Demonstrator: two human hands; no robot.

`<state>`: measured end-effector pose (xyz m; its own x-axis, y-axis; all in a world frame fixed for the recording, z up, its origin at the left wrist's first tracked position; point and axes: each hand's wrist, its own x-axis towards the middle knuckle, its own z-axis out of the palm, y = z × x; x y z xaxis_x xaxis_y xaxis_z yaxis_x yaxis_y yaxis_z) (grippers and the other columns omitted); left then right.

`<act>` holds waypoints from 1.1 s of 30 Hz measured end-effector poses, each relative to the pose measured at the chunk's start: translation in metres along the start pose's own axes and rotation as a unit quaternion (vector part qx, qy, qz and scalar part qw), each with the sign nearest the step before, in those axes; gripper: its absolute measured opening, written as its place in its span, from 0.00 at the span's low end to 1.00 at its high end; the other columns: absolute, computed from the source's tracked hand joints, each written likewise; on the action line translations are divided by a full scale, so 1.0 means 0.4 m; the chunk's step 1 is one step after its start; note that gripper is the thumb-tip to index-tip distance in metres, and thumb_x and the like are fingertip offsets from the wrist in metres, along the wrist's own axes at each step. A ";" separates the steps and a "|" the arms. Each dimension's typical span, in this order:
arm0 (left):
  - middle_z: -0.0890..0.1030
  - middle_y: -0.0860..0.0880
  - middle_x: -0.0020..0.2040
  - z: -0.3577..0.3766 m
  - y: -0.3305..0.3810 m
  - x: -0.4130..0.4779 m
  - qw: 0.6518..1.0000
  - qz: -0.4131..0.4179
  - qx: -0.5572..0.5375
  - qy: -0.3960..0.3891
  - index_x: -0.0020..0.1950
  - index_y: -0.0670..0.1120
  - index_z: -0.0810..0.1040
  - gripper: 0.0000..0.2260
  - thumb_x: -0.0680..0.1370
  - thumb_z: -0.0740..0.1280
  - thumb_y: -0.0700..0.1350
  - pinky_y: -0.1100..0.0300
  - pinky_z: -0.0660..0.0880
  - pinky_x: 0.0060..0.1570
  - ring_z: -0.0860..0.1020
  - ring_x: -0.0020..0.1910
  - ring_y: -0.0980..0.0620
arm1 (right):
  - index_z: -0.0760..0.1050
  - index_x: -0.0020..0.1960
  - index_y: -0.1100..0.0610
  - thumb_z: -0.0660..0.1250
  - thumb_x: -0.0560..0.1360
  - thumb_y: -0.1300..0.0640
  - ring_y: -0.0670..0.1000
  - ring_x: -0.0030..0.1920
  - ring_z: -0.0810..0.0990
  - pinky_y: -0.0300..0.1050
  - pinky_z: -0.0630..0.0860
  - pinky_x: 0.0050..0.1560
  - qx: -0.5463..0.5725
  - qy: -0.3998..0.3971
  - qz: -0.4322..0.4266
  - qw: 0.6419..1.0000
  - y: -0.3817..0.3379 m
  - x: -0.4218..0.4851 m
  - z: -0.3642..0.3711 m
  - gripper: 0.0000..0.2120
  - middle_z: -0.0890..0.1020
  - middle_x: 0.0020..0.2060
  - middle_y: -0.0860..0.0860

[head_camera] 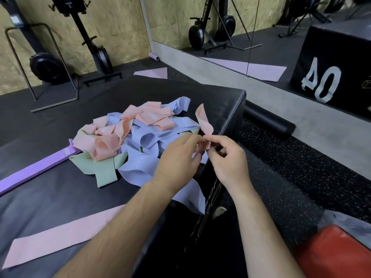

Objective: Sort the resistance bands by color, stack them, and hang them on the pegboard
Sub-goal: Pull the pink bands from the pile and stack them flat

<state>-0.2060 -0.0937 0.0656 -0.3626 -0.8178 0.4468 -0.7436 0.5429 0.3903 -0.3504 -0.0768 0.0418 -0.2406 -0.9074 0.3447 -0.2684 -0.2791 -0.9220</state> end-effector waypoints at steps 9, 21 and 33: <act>0.83 0.58 0.43 -0.152 0.010 -0.275 0.962 -0.171 -0.192 0.096 0.49 0.50 0.78 0.03 0.83 0.66 0.44 0.63 0.76 0.44 0.81 0.44 0.56 | 0.82 0.52 0.42 0.66 0.76 0.43 0.44 0.63 0.66 0.37 0.59 0.69 -0.174 -0.137 -0.147 0.964 -0.082 -0.132 0.061 0.09 0.72 0.58 0.40; 0.80 0.55 0.38 -0.298 -0.120 -0.567 0.902 -0.282 -0.279 0.172 0.46 0.54 0.78 0.04 0.80 0.70 0.46 0.49 0.77 0.41 0.77 0.38 0.53 | 0.75 0.49 0.46 0.67 0.78 0.43 0.47 0.44 0.77 0.48 0.76 0.50 -0.213 -0.410 -0.079 0.883 -0.252 -0.310 0.246 0.07 0.80 0.40 0.44; 0.78 0.58 0.34 -0.346 -0.254 -0.656 0.835 -0.382 -0.327 0.222 0.43 0.52 0.79 0.04 0.78 0.72 0.46 0.57 0.70 0.37 0.73 0.33 0.57 | 0.80 0.43 0.46 0.80 0.68 0.48 0.42 0.36 0.75 0.40 0.72 0.42 -0.192 -0.455 0.073 0.867 -0.201 -0.304 0.235 0.10 0.79 0.35 0.39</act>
<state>0.0427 0.0922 0.0200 0.4306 -0.9003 0.0639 -0.1438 0.0015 0.9896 -0.2117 0.0263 0.0574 0.4898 -0.8454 -0.2129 -0.6298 -0.1743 -0.7570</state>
